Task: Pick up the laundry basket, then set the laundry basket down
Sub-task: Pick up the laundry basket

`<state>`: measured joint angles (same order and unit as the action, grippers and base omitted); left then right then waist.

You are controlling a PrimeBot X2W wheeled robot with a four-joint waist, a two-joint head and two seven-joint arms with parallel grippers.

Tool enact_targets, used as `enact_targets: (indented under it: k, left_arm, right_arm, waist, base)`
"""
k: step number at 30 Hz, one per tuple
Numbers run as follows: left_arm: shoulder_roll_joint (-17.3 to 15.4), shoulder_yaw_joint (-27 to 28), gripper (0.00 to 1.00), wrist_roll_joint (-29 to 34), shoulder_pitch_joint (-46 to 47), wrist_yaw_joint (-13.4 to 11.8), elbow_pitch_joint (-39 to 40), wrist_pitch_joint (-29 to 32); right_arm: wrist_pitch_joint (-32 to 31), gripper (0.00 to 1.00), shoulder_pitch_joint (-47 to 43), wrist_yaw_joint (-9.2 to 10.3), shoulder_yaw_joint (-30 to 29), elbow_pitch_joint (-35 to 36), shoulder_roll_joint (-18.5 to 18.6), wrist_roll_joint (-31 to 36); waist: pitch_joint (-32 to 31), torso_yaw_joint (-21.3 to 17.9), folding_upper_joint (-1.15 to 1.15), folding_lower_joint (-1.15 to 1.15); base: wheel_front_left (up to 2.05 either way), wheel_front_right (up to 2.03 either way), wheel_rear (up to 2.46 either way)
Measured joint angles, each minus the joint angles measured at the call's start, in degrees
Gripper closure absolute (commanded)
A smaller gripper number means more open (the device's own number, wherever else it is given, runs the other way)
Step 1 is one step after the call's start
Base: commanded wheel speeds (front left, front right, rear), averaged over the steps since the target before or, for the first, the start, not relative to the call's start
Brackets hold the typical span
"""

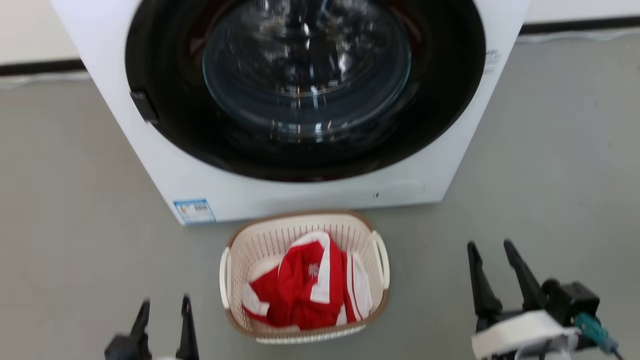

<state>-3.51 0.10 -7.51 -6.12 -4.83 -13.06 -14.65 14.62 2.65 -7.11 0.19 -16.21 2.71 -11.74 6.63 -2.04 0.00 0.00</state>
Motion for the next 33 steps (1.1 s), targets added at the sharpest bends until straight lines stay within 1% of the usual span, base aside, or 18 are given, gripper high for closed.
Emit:
enact_targets:
  k: [7,20,23,24,27,31,33]
  left_arm:
    - [0.1,0.8,0.0,0.0,10.5,1.2,-4.9,0.0]
    - [1.3,1.3,0.0,0.1,31.0,2.9,-18.3,0.0]
    - [1.4,1.2,0.0,0.1,34.8,2.9,-21.6,0.0]
    - [1.4,1.2,0.0,0.1,34.8,2.9,-21.6,0.0]
    - [1.6,1.1,0.0,0.1,38.0,2.9,-24.9,0.0]
    - [1.7,0.7,0.0,0.1,41.6,2.9,-28.7,0.0]
    - [1.8,0.5,0.0,0.1,43.1,3.4,-30.1,0.0]
  right_arm:
    - [0.0,0.0,8.2,0.0,-0.7,-4.0,0.0,0.0]
    - [0.0,0.0,25.9,0.0,-2.0,-14.0,0.3,1.2]
    - [0.0,0.0,28.6,0.0,-2.1,-17.1,0.5,1.4]
    - [0.0,0.0,28.6,0.0,-2.1,-17.1,0.5,1.4]
    - [0.0,0.0,31.2,0.0,-2.0,-20.2,0.5,1.4]
    - [0.0,0.0,34.3,0.0,-1.2,-23.2,0.6,1.1]
    - [0.0,0.0,36.0,0.0,-0.3,-24.5,0.7,1.0]
  waist:
    - [7.6,0.6,0.0,0.0]
    - [24.2,2.0,0.0,0.0]
    - [27.7,2.4,0.0,0.0]
    - [27.7,2.4,0.0,0.0]
    - [30.9,2.8,0.0,0.0]
    - [34.6,3.3,0.0,0.0]
    - [36.2,3.6,0.0,0.0]
  base:
    - [0.0,0.0,0.0]
    - [0.0,0.0,0.0]
    - [0.0,0.0,0.0]
    - [0.0,0.0,0.0]
    - [0.0,0.0,0.0]
    - [0.0,0.0,0.0]
    - [0.0,0.0,0.0]
